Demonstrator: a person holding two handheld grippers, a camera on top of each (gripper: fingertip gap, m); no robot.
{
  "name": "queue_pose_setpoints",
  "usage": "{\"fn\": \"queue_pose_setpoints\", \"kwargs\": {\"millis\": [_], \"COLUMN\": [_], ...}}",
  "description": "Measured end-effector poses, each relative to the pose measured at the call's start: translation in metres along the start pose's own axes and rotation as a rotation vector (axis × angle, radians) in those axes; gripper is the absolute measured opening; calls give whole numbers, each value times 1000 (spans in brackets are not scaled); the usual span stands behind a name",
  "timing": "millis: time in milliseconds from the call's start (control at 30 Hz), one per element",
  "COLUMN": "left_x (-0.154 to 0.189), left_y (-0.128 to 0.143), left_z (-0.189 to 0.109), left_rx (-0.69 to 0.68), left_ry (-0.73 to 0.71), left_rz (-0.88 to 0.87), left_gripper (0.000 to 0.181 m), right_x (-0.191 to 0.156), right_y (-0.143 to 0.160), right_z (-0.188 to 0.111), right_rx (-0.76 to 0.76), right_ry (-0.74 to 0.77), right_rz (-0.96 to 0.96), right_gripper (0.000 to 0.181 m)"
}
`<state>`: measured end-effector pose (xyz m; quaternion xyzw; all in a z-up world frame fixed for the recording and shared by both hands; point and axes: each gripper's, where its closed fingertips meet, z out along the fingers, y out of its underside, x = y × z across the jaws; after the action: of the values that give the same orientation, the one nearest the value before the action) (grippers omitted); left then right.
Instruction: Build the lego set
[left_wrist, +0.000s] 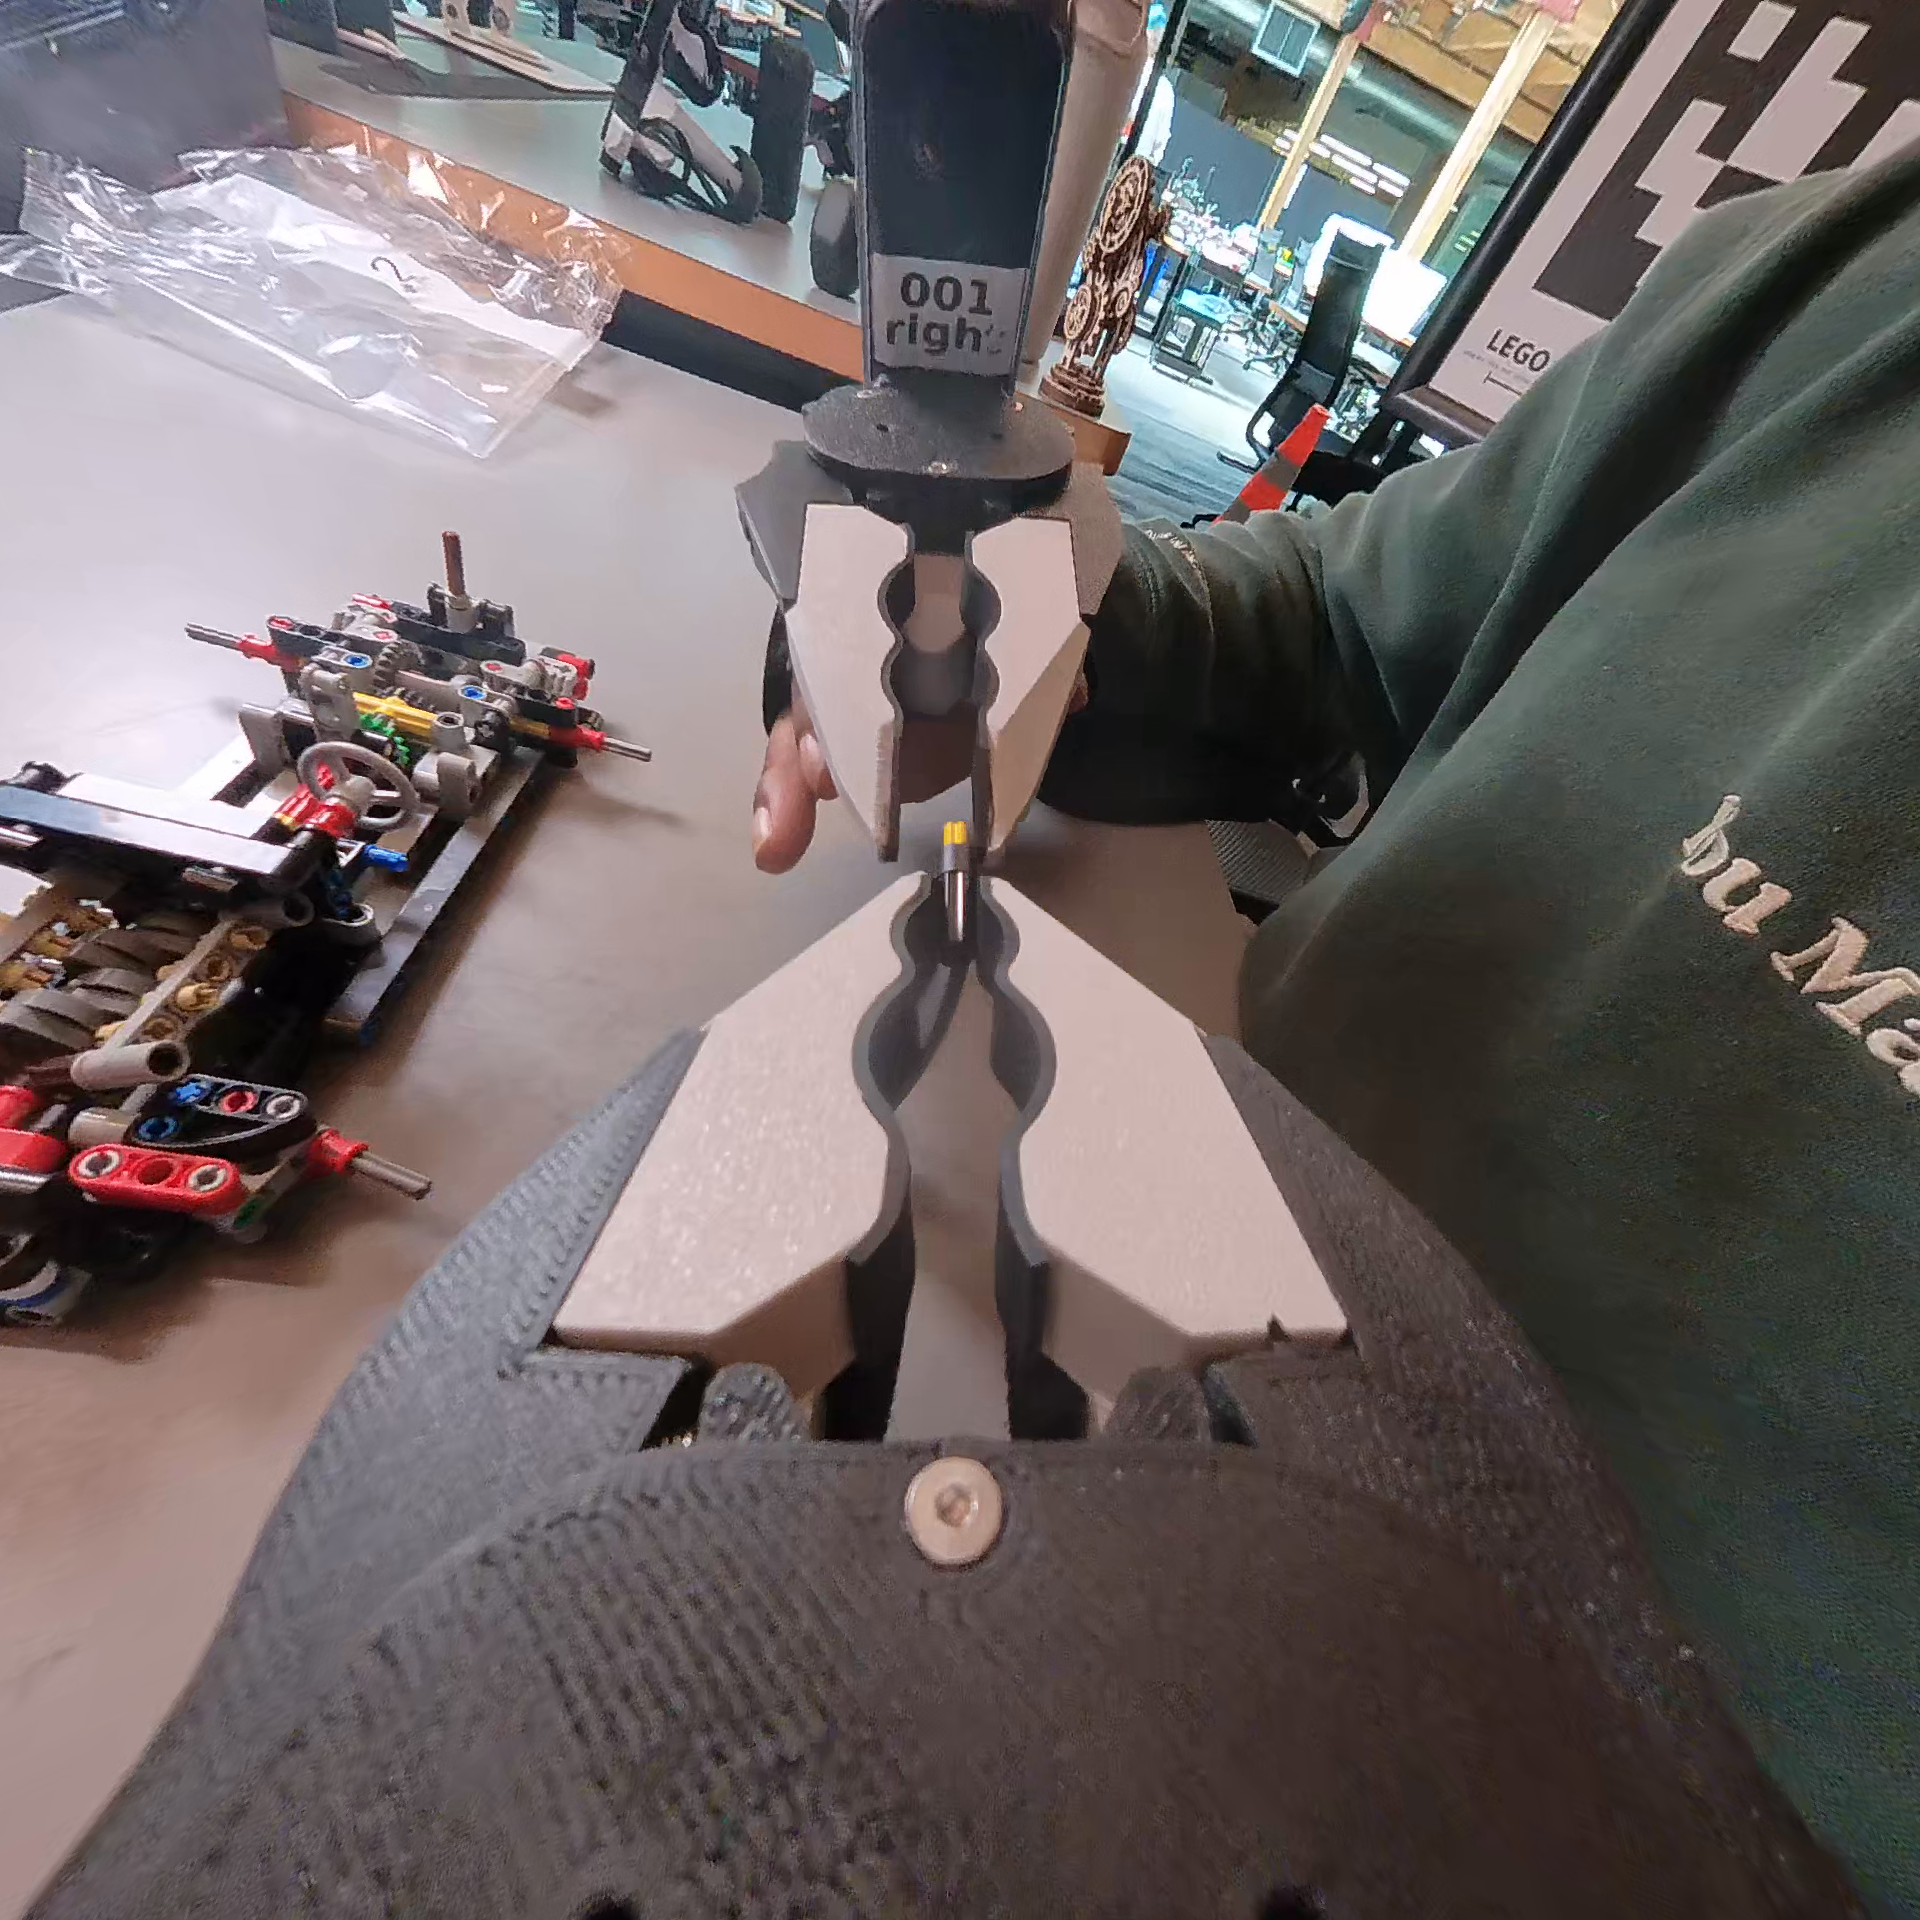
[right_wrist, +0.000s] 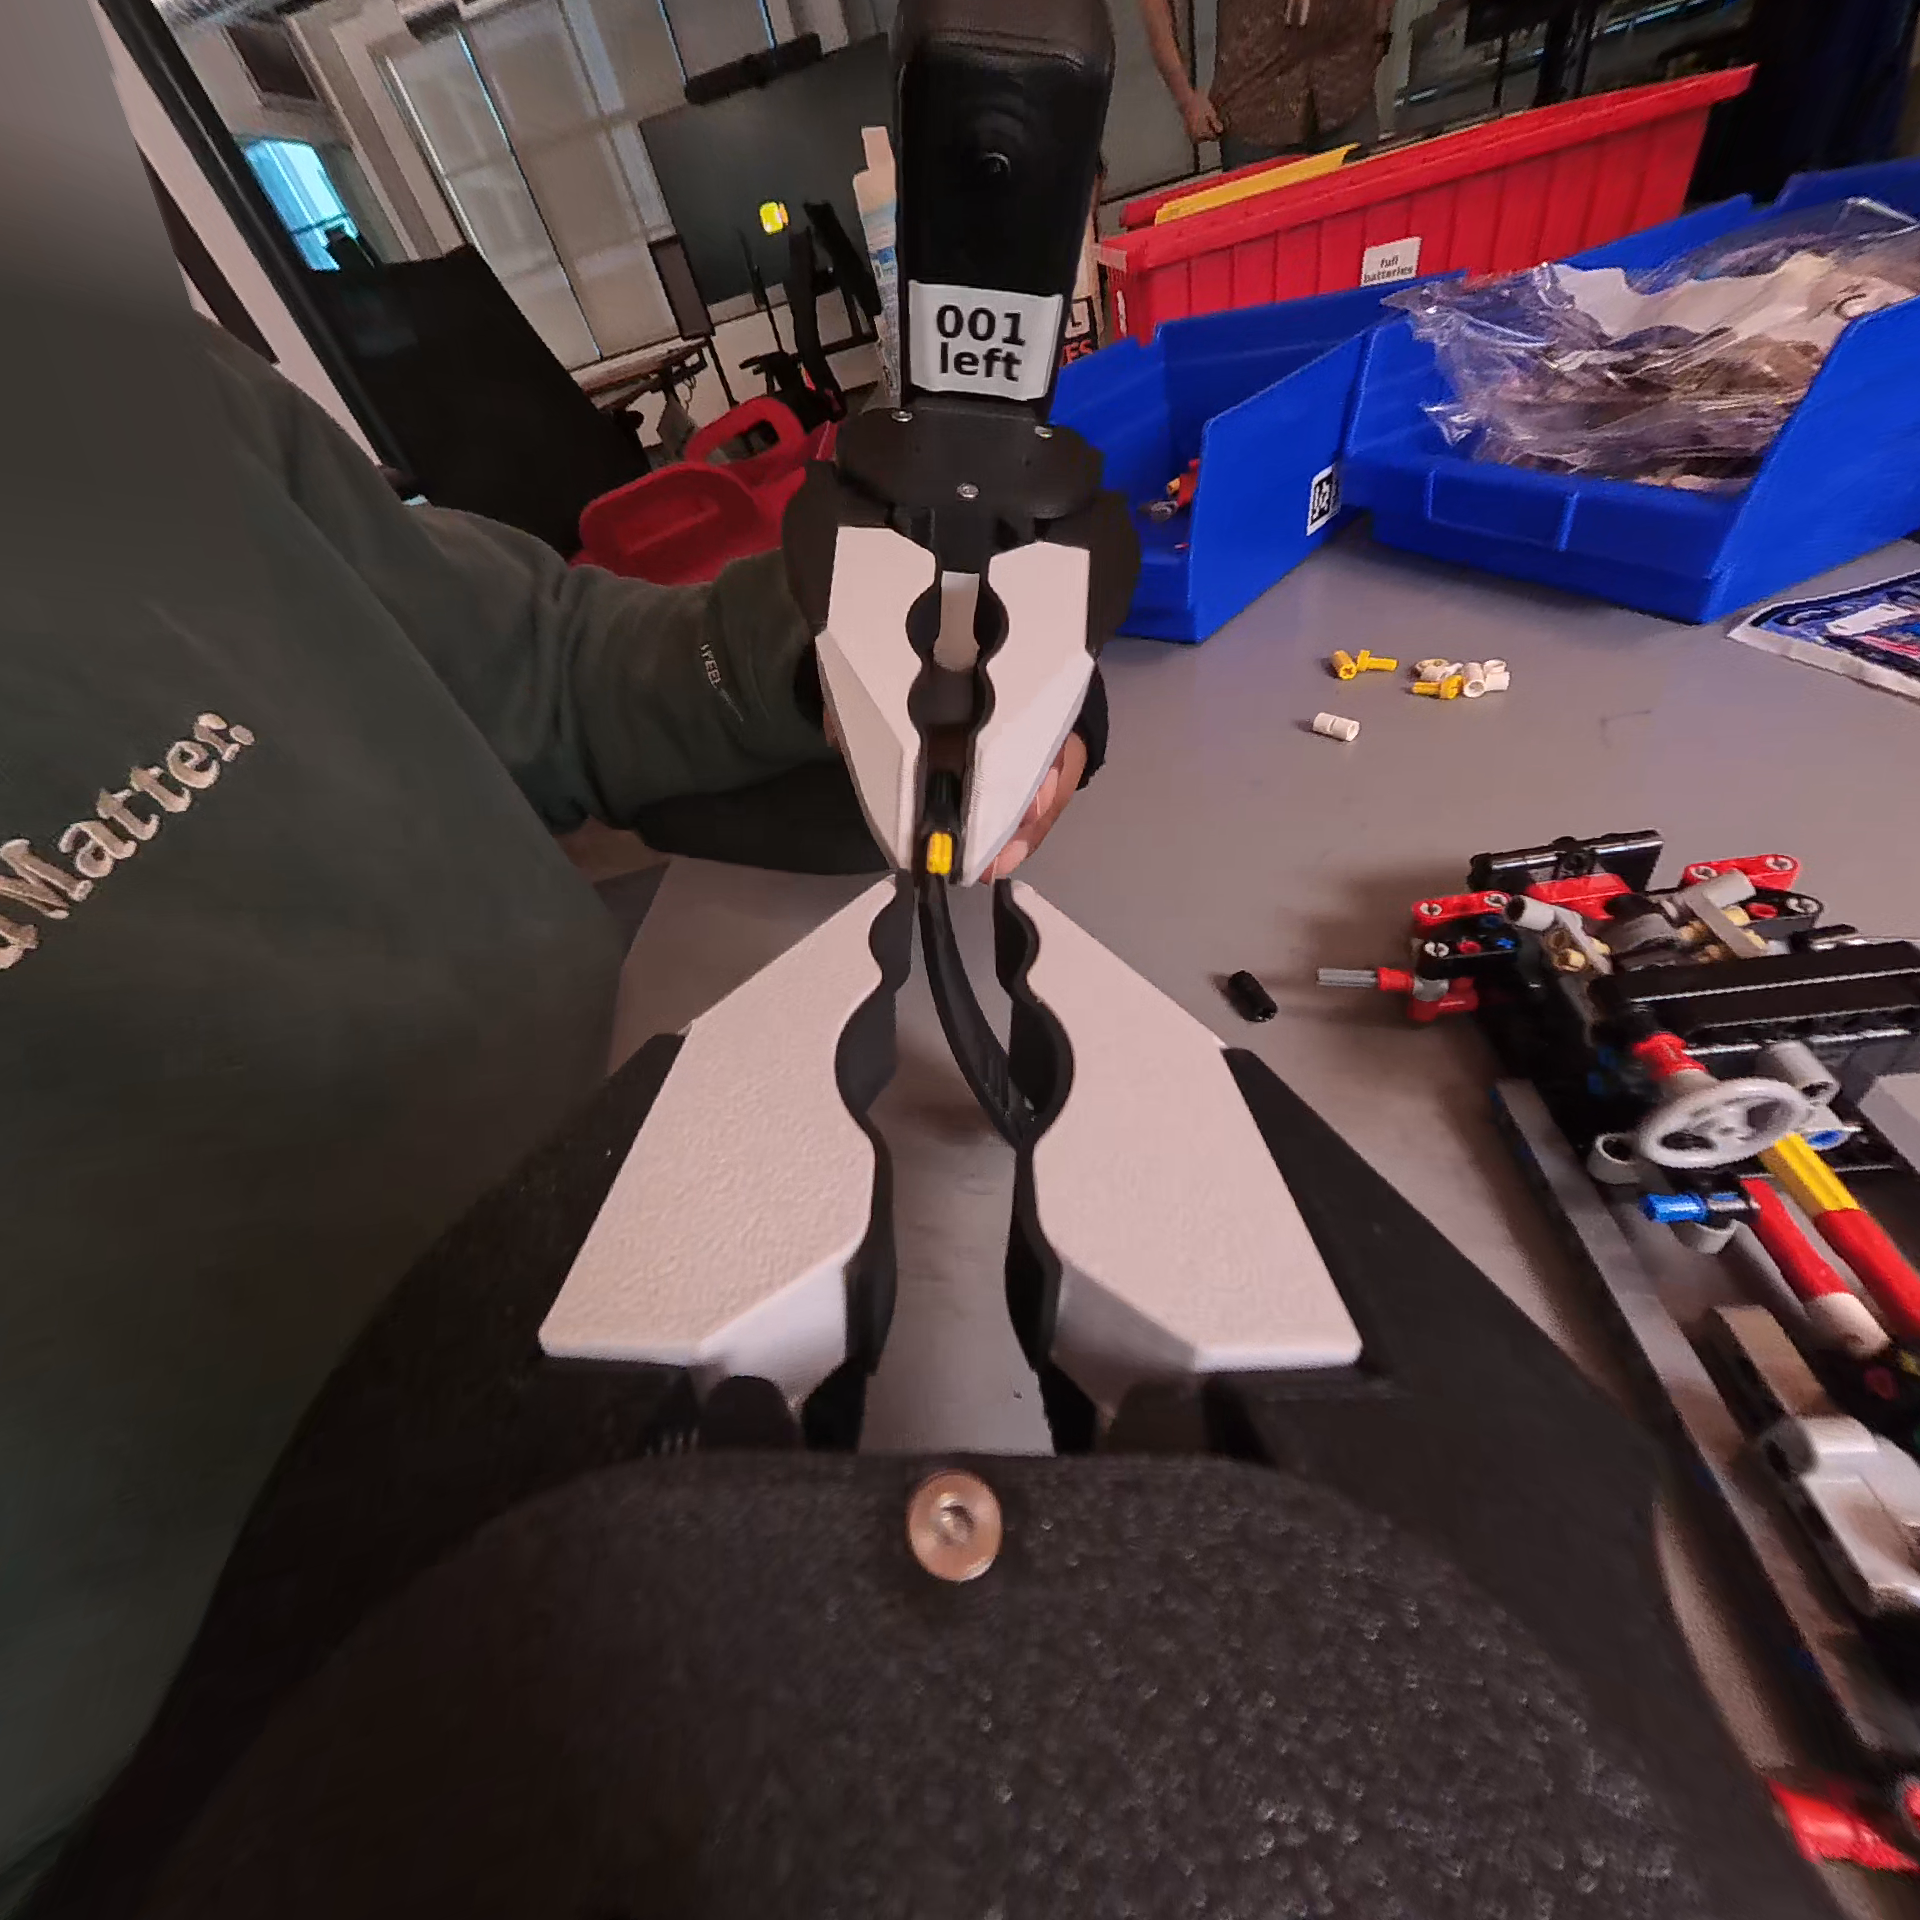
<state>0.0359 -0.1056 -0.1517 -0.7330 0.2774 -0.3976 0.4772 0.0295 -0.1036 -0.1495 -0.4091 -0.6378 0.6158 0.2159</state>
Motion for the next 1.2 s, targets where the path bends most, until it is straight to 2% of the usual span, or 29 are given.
{"fn": "queue_pose_setpoints", "kwargs": {"millis": [133, 533, 600, 867, 1033, 1200], "left_x": [1, 2, 1, 2, 1, -2], "left_y": [2, 4, 4, 4, -3, -10], "left_z": [2, 3, 2, 3, -1, -8], "left_rx": [-6, -9, -9, -6, 44, 88], "left_ry": [2, 18, 15, 17, 12, -9], "left_rz": [5, -5, -7, -8, 5, 24], "left_gripper": [4, 4, 4, 4, 4, 17], "right_x": [-4, -6, -4, -5, -4, -3], "right_y": [2, 4, 1, 1, -5, -11], "right_z": [4, 2, 1, 2, -1, -5], "right_rx": [0, 16, 33, 29, 76, 111], "right_ry": [-16, -50, -35, -33, -58, -63], "right_rz": [-5, 31, 27, 9, 74, 92], "right_gripper": [0, 0, 7, 0, 0, 0]}}
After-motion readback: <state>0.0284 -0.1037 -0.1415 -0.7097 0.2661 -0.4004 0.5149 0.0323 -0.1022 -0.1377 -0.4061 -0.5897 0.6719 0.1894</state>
